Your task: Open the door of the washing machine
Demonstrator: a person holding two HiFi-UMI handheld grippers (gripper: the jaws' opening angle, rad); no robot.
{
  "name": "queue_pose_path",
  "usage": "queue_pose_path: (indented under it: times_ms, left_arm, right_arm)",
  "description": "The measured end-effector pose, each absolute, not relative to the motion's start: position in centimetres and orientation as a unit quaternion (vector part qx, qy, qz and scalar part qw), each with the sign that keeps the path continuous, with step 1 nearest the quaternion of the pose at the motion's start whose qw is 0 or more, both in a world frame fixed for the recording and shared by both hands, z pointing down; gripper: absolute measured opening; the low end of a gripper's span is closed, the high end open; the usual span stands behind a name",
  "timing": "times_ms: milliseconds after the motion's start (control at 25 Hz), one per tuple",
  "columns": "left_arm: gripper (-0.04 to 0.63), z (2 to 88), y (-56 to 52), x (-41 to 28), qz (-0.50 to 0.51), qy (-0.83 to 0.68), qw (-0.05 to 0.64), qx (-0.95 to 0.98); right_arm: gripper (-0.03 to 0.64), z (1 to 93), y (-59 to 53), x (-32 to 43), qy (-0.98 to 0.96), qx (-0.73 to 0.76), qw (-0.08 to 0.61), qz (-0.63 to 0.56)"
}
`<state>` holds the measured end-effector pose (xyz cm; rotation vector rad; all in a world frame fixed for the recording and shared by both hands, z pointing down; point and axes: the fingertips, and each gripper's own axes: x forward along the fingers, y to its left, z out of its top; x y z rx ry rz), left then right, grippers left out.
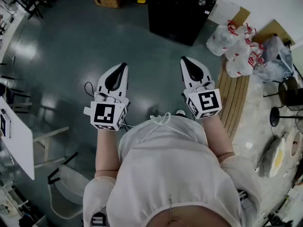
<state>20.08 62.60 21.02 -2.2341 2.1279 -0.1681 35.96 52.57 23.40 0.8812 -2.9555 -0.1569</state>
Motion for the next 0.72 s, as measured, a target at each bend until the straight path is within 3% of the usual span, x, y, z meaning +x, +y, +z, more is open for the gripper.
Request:
queue_pose_path:
  times_ms: [640, 680, 720]
  left_arm:
    - [0.021, 22.0, 62.5, 16.9, -0.046, 0.698, 0.017, -0.714]
    - [0.021, 22.1, 62.4, 16.5, -0.046, 0.700, 0.015, -0.712]
    - [0.021, 22.3, 62.2, 16.1, -0.045, 0.703, 0.012, -0.710]
  right_arm:
    - [-0.003, 24.3, 51.8, 32.7, -0.961, 0.274, 0.009, -0.024]
    - [0.087, 24.2, 51.5, 32.3, -0.962, 0.272, 0.004, -0.022]
    - [0.314, 24.2, 51.2, 31.7, -0.963, 0.268, 0.000, -0.021]
